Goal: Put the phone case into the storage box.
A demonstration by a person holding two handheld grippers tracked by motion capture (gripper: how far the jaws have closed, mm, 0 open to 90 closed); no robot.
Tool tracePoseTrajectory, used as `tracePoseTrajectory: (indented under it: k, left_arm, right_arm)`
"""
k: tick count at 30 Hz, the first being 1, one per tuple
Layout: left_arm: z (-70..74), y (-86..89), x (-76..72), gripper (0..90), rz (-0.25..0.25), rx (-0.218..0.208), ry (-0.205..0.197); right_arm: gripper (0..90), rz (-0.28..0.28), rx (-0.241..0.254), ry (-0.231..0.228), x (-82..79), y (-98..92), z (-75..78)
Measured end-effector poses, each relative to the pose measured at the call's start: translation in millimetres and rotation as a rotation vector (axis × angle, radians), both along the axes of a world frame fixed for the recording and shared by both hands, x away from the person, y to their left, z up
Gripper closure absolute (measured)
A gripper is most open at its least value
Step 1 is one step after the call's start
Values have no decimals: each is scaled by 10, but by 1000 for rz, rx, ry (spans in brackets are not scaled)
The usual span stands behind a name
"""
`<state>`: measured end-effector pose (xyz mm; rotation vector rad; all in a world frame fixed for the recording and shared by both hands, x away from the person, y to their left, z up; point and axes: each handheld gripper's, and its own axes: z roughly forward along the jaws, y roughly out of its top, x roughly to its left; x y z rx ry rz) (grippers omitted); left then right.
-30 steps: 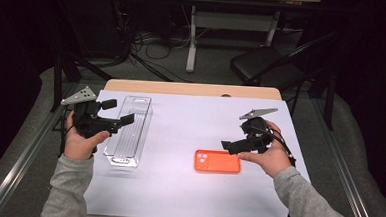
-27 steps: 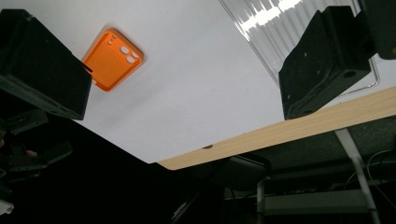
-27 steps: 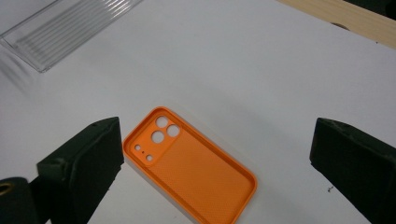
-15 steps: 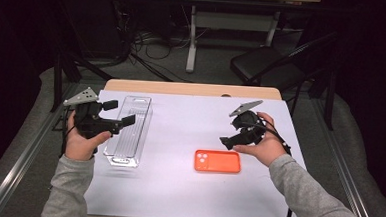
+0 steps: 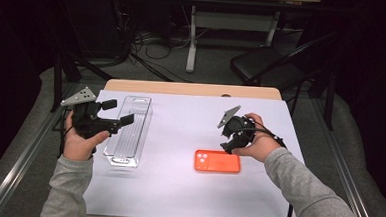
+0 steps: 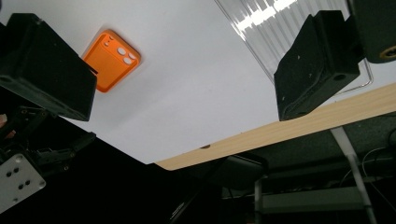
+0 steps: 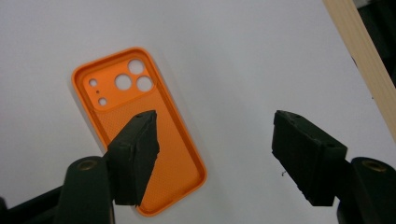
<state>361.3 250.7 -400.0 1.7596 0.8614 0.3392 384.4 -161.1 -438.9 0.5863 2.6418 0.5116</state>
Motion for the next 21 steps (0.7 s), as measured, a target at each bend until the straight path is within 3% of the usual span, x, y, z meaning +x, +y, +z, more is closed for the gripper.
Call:
tracePoseTrajectory:
  k: [2,8,10,14,21]
  left_arm:
    - [-2,-4,1,62,0,3,0]
    - [2,-7,-5,67,-1,3,-3]
    - [3,-7,-7,70,-1,2,-4]
    - [2,-6,-6,71,0,4,-3]
    - [1,-8,-6,74,1,6,-3]
  right_arm:
    - [335,47,-45,4,0,51,-37]
    - [336,88,-74,21,8,114,-82]
    - [415,115,-81,29,26,137,-116]
    - [468,125,-114,38,40,167,-156]
    - [499,154,-125,51,59,205,-232]
